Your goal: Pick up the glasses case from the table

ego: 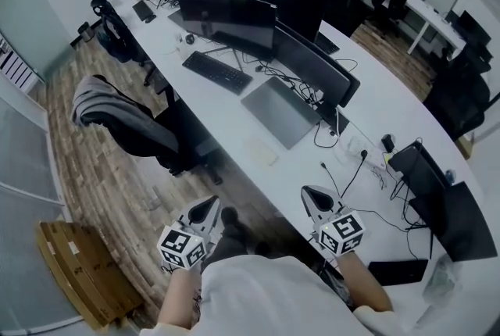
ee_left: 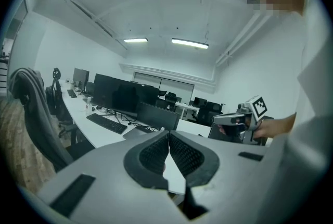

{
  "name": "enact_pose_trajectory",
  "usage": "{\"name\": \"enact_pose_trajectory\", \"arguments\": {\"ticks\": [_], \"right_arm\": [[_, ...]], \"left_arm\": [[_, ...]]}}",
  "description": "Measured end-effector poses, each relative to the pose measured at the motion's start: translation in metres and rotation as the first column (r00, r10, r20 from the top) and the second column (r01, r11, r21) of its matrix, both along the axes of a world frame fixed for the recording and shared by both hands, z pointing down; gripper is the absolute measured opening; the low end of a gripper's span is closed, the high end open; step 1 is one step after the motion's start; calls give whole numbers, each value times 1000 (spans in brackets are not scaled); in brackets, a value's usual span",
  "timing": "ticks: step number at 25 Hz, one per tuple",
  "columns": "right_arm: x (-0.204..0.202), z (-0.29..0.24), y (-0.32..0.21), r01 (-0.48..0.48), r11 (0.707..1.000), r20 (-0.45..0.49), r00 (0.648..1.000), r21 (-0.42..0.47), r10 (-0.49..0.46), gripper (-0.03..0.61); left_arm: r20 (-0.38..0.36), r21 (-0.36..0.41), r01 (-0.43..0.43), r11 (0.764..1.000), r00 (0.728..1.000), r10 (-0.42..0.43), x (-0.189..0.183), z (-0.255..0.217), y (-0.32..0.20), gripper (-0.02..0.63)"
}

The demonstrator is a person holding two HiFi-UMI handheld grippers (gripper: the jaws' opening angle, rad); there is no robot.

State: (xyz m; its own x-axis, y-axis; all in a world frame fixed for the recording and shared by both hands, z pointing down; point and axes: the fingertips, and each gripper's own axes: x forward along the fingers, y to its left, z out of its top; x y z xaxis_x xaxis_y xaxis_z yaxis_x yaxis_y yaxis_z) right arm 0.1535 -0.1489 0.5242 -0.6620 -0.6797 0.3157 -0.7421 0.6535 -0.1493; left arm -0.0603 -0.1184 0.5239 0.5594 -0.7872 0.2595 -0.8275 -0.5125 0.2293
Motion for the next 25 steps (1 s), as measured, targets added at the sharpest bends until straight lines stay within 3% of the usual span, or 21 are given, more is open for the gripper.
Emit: {"name": "enact_pose_trajectory", "arguments": {"ticks": [19,25], "right_arm": [[-63,9,-119,-132,990,-49,990,-42,130,2],[-80,13,-141,-160,986,-75,985,-55,156,94]], "left_arm": [[-10,-53,-169,984,986,168,-68,23,-150,9],[-27,-82,-236,968,972,234,-78,38,-181,9]]}}
